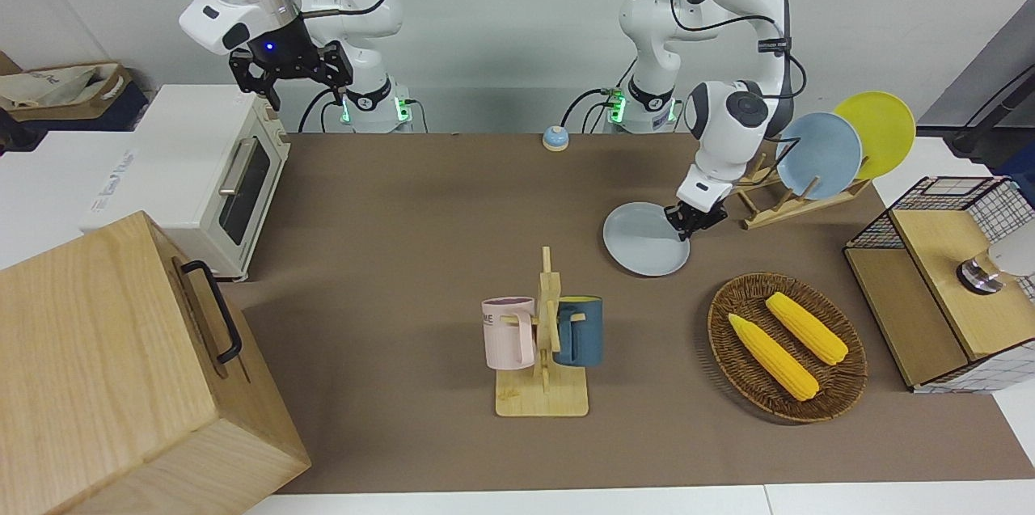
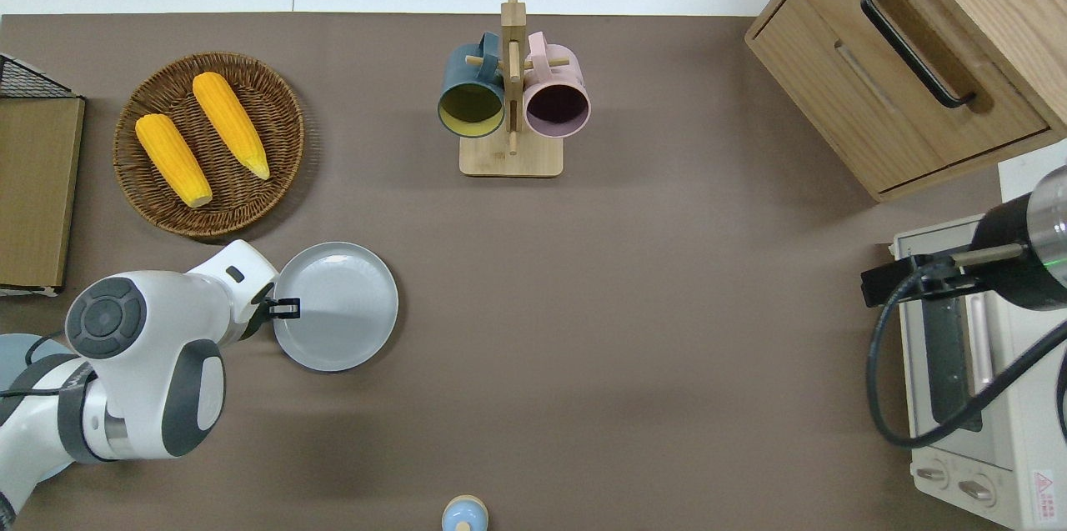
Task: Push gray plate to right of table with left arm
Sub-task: 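Push the gray plate across the table away from the left arm's side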
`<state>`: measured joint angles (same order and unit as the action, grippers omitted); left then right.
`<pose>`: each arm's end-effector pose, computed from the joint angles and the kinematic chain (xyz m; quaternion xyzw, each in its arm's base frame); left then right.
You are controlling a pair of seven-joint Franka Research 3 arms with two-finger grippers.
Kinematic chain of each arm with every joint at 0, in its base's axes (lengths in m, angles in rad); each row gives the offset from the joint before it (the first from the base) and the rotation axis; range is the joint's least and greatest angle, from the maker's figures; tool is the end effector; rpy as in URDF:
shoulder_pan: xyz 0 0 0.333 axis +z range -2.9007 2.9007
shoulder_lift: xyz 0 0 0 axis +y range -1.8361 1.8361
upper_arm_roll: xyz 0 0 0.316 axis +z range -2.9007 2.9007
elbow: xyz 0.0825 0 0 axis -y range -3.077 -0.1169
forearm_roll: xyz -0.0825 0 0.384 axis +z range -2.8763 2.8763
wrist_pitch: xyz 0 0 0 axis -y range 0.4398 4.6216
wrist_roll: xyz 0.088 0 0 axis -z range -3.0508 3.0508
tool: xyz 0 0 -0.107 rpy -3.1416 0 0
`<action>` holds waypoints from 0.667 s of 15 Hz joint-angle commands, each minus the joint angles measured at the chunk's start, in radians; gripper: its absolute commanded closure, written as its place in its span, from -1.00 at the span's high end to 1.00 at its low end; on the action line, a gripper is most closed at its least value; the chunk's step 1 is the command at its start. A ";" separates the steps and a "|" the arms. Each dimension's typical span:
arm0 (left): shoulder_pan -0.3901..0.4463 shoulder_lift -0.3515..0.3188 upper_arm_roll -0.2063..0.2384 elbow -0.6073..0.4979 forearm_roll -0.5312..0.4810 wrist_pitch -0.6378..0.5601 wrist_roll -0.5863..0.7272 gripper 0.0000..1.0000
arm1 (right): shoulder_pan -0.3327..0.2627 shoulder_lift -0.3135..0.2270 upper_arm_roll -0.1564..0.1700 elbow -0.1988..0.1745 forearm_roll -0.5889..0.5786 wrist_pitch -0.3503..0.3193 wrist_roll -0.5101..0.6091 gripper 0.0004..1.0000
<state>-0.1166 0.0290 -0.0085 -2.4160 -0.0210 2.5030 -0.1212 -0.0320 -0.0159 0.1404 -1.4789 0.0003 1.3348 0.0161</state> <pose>0.4915 -0.0617 0.3031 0.9995 0.0063 0.0280 0.0101 0.5209 0.0574 0.6562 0.9969 0.0460 -0.0639 0.0050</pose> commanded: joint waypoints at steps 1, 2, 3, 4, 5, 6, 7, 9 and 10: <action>-0.101 0.046 0.002 -0.008 0.013 0.036 -0.136 -1.00 | -0.019 -0.002 0.016 0.009 0.004 -0.016 0.013 0.97; -0.116 0.046 0.002 -0.006 0.013 0.036 -0.153 -1.00 | -0.019 -0.002 0.016 0.009 0.004 -0.016 0.013 0.97; -0.135 0.049 0.002 -0.005 0.013 0.036 -0.175 -1.00 | -0.020 -0.002 0.016 0.009 0.004 -0.016 0.013 0.97; -0.152 0.051 0.002 -0.005 0.013 0.036 -0.199 -1.00 | -0.019 -0.002 0.016 0.009 0.004 -0.016 0.013 0.97; -0.167 0.052 0.002 -0.003 0.013 0.036 -0.224 -1.00 | -0.019 -0.002 0.016 0.009 0.004 -0.016 0.013 0.97; -0.182 0.052 0.004 -0.003 0.013 0.036 -0.244 -1.00 | -0.019 -0.002 0.016 0.009 0.004 -0.016 0.013 0.97; -0.198 0.054 0.002 0.000 0.013 0.036 -0.262 -1.00 | -0.020 -0.002 0.016 0.009 0.004 -0.016 0.012 0.97; -0.233 0.068 0.002 0.009 0.013 0.036 -0.308 -1.00 | -0.019 -0.002 0.016 0.009 0.004 -0.016 0.012 0.97; -0.247 0.072 0.002 0.018 0.013 0.036 -0.330 -1.00 | -0.019 -0.002 0.016 0.009 0.004 -0.016 0.012 0.97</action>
<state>-0.2934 0.0366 -0.0097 -2.4126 -0.0209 2.5129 -0.3590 -0.0320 -0.0159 0.1404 -1.4789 0.0003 1.3348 0.0161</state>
